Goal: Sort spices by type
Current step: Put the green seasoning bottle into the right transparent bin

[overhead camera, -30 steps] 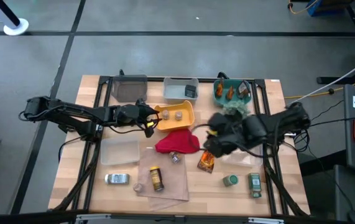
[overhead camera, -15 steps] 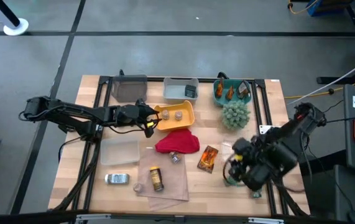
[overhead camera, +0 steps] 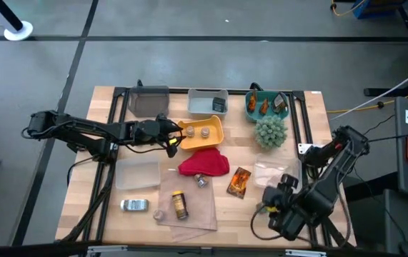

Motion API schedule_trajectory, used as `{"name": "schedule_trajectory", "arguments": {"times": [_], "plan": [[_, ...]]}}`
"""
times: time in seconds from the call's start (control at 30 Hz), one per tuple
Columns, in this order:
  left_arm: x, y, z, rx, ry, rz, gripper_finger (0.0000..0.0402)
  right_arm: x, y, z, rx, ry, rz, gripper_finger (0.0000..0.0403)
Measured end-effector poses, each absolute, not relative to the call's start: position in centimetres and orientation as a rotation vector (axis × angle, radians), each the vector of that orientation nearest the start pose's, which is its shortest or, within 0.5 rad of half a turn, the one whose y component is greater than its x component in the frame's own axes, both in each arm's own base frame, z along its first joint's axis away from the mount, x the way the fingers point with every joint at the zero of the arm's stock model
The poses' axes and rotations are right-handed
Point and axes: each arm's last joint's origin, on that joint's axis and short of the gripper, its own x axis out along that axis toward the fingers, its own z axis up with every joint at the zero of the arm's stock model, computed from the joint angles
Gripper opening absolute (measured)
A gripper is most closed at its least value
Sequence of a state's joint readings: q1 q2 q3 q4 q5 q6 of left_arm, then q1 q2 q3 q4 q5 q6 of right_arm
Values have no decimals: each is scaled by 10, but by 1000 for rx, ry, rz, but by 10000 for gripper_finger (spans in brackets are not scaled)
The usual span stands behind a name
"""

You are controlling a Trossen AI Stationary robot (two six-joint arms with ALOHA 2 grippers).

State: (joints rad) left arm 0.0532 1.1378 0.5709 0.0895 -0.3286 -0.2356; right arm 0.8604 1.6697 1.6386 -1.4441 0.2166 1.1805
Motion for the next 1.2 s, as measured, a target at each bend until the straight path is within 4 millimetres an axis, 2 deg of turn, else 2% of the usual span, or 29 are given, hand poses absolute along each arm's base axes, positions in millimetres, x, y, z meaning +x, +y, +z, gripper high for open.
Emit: {"name": "schedule_trajectory", "arguments": {"times": [0.17, 0.33, 0.77, 1.2], "plan": [[232, 22, 218, -202, 420, 437, 172, 208, 235, 307, 12, 1373, -164, 248], [232, 22, 218, -212, 418, 439, 172, 212, 239, 298, -70, 1407, -115, 248], [232, 22, 218, -220, 417, 441, 172, 215, 244, 295, -71, 1397, -65, 248], [232, 22, 218, -236, 413, 445, 172, 211, 237, 264, -114, 1496, -93, 248]]}}
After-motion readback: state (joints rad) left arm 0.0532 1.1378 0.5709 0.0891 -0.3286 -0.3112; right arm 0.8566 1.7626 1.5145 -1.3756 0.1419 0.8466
